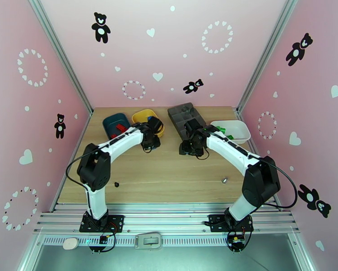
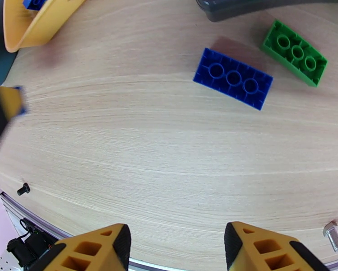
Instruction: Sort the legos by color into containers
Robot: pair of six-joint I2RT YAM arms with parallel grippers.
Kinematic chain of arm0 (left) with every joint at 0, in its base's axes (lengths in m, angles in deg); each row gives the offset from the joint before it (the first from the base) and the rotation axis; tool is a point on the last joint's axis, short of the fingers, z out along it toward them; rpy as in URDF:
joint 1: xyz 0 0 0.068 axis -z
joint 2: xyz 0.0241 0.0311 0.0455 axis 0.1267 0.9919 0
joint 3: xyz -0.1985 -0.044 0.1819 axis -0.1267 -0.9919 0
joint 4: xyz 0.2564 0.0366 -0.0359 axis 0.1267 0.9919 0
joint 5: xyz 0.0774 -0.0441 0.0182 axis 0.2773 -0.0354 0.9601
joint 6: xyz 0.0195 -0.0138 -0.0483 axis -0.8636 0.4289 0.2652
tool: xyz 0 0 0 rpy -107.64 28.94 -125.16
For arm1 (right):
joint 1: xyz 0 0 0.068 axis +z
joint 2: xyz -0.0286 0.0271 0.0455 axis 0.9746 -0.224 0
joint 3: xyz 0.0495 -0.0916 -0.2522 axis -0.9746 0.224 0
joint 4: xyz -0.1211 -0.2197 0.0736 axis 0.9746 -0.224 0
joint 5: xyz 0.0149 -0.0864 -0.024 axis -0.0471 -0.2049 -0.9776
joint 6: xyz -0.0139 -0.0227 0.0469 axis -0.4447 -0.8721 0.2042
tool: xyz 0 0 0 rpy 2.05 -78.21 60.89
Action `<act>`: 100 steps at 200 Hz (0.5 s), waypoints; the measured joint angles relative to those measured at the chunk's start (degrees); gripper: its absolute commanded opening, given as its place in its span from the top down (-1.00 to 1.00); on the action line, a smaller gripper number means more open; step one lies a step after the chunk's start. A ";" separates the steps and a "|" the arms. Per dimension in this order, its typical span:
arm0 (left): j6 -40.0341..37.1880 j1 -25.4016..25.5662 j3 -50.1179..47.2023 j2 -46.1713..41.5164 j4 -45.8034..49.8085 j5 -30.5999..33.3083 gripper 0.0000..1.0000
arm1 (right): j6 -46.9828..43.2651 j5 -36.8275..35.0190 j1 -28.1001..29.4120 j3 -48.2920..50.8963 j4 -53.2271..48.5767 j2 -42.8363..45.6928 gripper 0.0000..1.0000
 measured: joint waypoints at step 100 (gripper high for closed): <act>-5.42 -12.72 32.20 17.00 6.80 -2.64 -0.57 | 1.97 -1.97 0.00 0.22 -0.55 0.04 -0.31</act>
